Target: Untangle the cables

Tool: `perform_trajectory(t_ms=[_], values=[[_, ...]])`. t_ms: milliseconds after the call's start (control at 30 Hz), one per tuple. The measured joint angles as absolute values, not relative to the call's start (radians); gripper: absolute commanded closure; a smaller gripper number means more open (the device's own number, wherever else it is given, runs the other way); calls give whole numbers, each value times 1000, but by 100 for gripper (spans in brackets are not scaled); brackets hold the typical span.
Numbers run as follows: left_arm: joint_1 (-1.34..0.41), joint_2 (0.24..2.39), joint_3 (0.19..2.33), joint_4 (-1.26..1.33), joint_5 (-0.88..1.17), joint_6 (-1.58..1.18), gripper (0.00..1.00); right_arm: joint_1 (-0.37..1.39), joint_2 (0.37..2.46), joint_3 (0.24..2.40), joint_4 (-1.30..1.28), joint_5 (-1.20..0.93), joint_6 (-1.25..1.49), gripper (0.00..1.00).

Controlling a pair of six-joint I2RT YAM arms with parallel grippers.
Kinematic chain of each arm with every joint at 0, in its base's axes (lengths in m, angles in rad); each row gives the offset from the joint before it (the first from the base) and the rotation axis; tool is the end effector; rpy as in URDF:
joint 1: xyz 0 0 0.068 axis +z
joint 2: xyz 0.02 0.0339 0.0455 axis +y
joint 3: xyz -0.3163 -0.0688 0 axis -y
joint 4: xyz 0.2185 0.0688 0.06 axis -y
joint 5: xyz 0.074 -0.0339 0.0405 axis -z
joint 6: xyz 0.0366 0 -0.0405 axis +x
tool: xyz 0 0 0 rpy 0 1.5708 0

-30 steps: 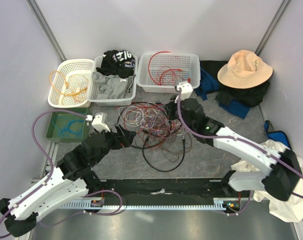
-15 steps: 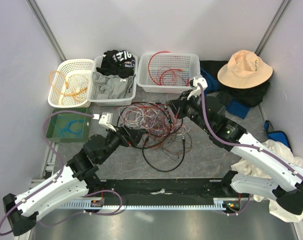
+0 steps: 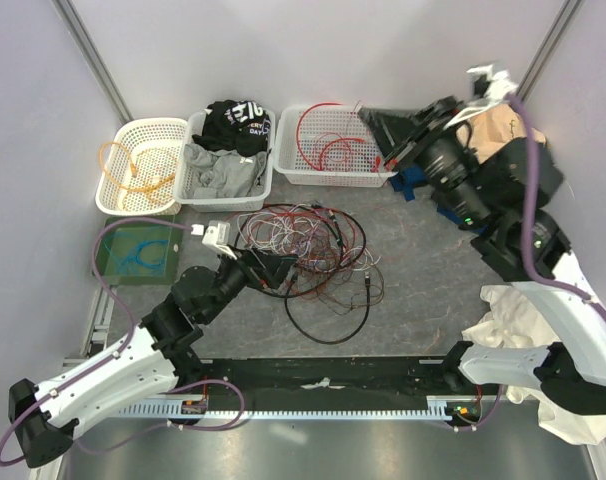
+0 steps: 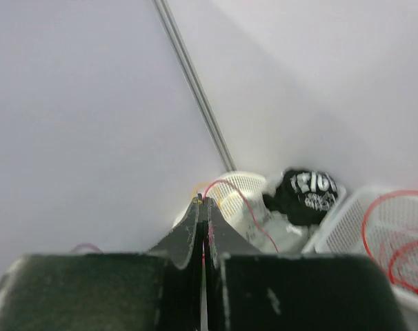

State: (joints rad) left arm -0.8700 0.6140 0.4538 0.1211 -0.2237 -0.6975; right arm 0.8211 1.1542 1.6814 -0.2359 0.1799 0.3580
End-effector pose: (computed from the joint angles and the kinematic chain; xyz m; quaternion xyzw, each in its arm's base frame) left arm 0.0683 -0.0684 0.3158 -0.0154 0.7203 -0.4293 0.5447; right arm 0.1111 0.1097 0.5961 -0.0663 0.5953 0.3997 0.6939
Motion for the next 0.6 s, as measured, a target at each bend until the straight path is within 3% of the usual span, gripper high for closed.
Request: perform_trajectory(t_ms=[233, 433, 600], values=[[-870, 601, 447, 169, -215, -694, 0, 821, 1239, 1957, -263, 156, 347, 100], [-870, 610, 365, 405, -178, -653, 0, 821, 1254, 1971, -282, 135, 373, 100], [-870, 797, 425, 566, -129, -543, 0, 821, 1258, 1946, -286, 98, 424, 100]])
